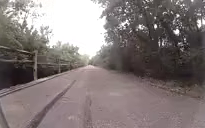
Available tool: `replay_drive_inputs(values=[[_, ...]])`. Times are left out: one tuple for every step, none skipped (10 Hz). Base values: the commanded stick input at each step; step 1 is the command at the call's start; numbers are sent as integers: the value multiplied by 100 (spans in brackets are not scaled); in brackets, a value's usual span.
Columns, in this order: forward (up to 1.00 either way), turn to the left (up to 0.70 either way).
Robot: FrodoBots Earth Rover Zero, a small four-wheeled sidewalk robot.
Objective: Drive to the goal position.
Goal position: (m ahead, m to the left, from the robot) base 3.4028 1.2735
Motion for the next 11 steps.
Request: replay_drive_inputs(values=[[7,0],[7,0],[7,0],[7,0],[7,0],[7,0],[7,0],[7,0],[7,0],[7,0],[7,0]])
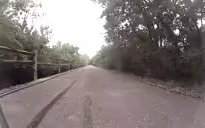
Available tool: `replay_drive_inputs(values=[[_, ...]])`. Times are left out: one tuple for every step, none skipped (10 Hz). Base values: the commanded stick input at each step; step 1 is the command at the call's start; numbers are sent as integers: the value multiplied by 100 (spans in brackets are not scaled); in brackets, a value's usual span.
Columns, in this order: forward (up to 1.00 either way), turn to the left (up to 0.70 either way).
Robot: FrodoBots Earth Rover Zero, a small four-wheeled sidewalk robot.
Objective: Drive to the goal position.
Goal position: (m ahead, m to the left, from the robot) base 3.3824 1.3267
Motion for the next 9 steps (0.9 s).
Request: replay_drive_inputs(values=[[7,0],[7,0],[7,0],[7,0],[7,0],[7,0],[7,0],[7,0],[7,0]])
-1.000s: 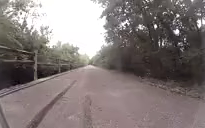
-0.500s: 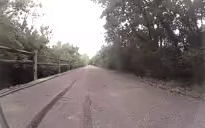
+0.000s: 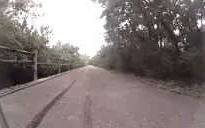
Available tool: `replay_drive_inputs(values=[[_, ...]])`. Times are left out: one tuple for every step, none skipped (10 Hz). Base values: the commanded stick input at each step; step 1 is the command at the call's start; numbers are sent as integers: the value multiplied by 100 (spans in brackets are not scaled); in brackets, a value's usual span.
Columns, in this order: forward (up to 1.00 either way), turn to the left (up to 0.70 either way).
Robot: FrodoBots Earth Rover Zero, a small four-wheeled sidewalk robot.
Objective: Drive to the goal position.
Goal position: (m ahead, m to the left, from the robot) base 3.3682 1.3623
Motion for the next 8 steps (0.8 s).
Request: replay_drive_inputs(values=[[7,0],[7,0],[7,0],[7,0],[7,0],[7,0],[7,0],[7,0]])
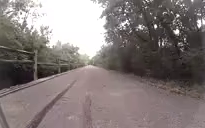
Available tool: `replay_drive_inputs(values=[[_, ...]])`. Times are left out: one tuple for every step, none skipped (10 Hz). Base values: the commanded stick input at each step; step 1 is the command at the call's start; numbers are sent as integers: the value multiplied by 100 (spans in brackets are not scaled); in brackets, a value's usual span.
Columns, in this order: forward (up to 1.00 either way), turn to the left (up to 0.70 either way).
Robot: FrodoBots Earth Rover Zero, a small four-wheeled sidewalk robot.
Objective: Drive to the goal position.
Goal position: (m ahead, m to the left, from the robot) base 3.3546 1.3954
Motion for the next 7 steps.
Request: replay_drive_inputs(values=[[7,0],[7,0],[7,0],[7,0],[7,0],[7,0],[7,0]])
